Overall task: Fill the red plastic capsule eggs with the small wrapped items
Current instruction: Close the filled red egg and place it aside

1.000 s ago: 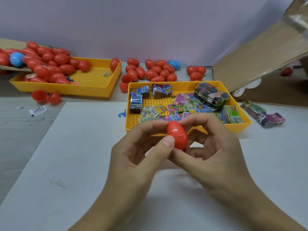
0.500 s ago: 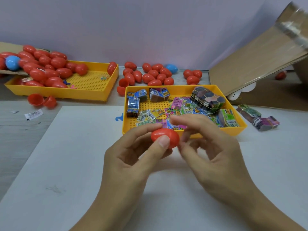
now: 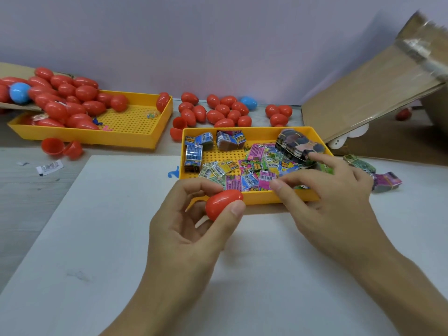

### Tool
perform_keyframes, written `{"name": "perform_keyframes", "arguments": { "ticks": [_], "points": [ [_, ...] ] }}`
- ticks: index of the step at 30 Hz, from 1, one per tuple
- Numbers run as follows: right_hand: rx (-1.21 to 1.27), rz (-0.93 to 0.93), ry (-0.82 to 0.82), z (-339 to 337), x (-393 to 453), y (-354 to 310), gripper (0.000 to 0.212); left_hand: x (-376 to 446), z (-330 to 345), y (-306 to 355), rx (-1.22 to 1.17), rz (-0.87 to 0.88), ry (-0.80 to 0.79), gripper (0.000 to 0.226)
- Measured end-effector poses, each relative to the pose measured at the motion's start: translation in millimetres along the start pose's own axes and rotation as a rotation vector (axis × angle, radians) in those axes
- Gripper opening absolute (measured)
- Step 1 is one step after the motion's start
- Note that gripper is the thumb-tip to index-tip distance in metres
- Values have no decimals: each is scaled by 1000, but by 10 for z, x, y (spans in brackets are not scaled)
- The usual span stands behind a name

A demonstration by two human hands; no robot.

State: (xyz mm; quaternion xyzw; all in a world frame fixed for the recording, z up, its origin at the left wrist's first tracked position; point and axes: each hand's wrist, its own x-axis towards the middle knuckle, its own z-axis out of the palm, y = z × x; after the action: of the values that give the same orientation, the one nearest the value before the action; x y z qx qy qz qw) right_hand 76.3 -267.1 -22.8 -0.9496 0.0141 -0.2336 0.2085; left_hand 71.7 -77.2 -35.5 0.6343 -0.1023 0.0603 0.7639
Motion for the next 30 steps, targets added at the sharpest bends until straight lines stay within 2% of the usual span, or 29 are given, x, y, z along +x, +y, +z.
{"name": "perform_keyframes", "arguments": {
  "ticks": [4, 6, 9, 12, 16, 19, 23, 27, 30],
  "points": [
    [142, -79, -101, -22, 11, 2, 15, 5, -1, -4, 14, 0, 5, 25],
    [209, -48, -139, -25, 19, 18, 20, -4, 2, -6, 11, 4, -7, 25],
    [386, 8, -107, -66, 25, -2, 34, -13, -5, -14, 12, 1, -30, 27],
    [556, 63, -15, -100, 31, -30, 31, -17, -13, -33, 29, 17, -25, 27],
    [963, 164, 44, -142, 23, -136, 23, -17, -23, -34, 40, 53, -36, 16],
    [1208, 231, -54, -156, -27, -238, 27, 17, -48, -50, 86, 28, -103, 19],
    [1152, 247, -197, -98, -120, -340, 27, 3, -32, -6, 101, -48, -169, 27],
    [1103, 272, -194, -51, -171, -385, 30, -14, 5, 16, 213, 77, -158, 20],
    [1143, 274, -218, -49, -162, -395, 27, 13, -11, -6, 159, 93, -159, 19]
  ]
}}
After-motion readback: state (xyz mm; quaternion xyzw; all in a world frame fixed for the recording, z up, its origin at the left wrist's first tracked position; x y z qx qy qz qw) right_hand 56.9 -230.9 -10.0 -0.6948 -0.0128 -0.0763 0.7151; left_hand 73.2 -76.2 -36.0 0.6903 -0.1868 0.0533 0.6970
